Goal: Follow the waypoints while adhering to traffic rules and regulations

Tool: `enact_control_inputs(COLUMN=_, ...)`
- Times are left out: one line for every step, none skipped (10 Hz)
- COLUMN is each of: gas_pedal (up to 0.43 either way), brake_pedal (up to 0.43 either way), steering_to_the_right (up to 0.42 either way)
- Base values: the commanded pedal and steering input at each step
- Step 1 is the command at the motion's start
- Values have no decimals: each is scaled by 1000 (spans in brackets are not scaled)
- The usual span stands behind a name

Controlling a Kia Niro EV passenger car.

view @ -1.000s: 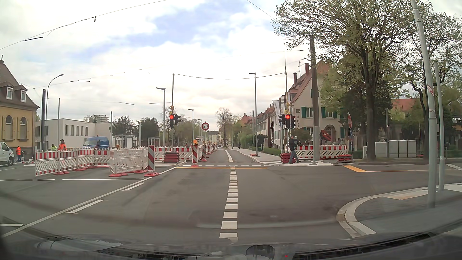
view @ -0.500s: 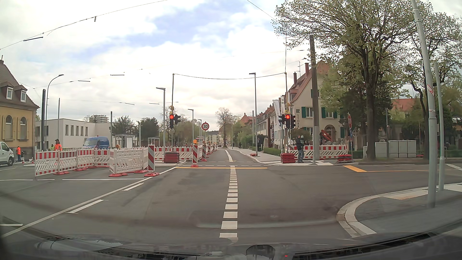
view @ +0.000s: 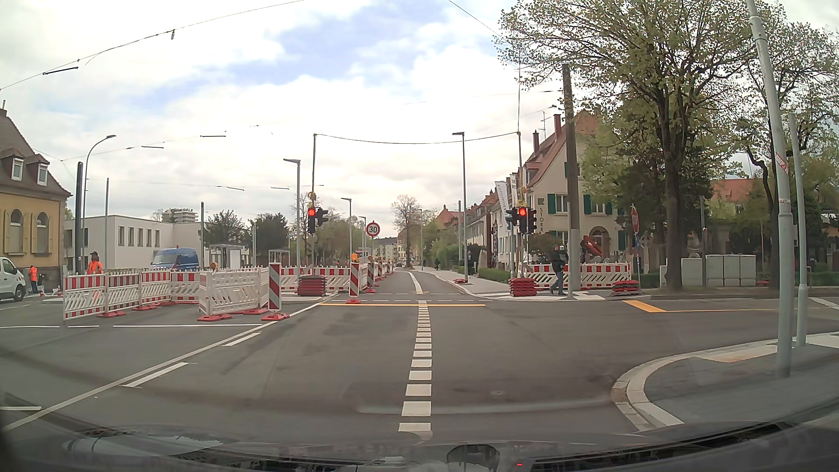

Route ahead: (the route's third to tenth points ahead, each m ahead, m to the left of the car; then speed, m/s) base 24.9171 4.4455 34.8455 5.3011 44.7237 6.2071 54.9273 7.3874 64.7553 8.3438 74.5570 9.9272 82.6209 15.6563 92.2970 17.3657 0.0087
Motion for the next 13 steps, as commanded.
enact_control_inputs(gas_pedal=0, brake_pedal=201, steering_to_the_right=-28)
enact_control_inputs(gas_pedal=0, brake_pedal=201, steering_to_the_right=-28)
enact_control_inputs(gas_pedal=0, brake_pedal=201, steering_to_the_right=-28)
enact_control_inputs(gas_pedal=0, brake_pedal=201, steering_to_the_right=-28)
enact_control_inputs(gas_pedal=0, brake_pedal=207, steering_to_the_right=-28)
enact_control_inputs(gas_pedal=0, brake_pedal=201, steering_to_the_right=-28)
enact_control_inputs(gas_pedal=0, brake_pedal=201, steering_to_the_right=-28)
enact_control_inputs(gas_pedal=0, brake_pedal=207, steering_to_the_right=-28)
enact_control_inputs(gas_pedal=0, brake_pedal=207, steering_to_the_right=-28)
enact_control_inputs(gas_pedal=0, brake_pedal=207, steering_to_the_right=-28)
enact_control_inputs(gas_pedal=0, brake_pedal=207, steering_to_the_right=-28)
enact_control_inputs(gas_pedal=0, brake_pedal=207, steering_to_the_right=-28)
enact_control_inputs(gas_pedal=0, brake_pedal=207, steering_to_the_right=-28)
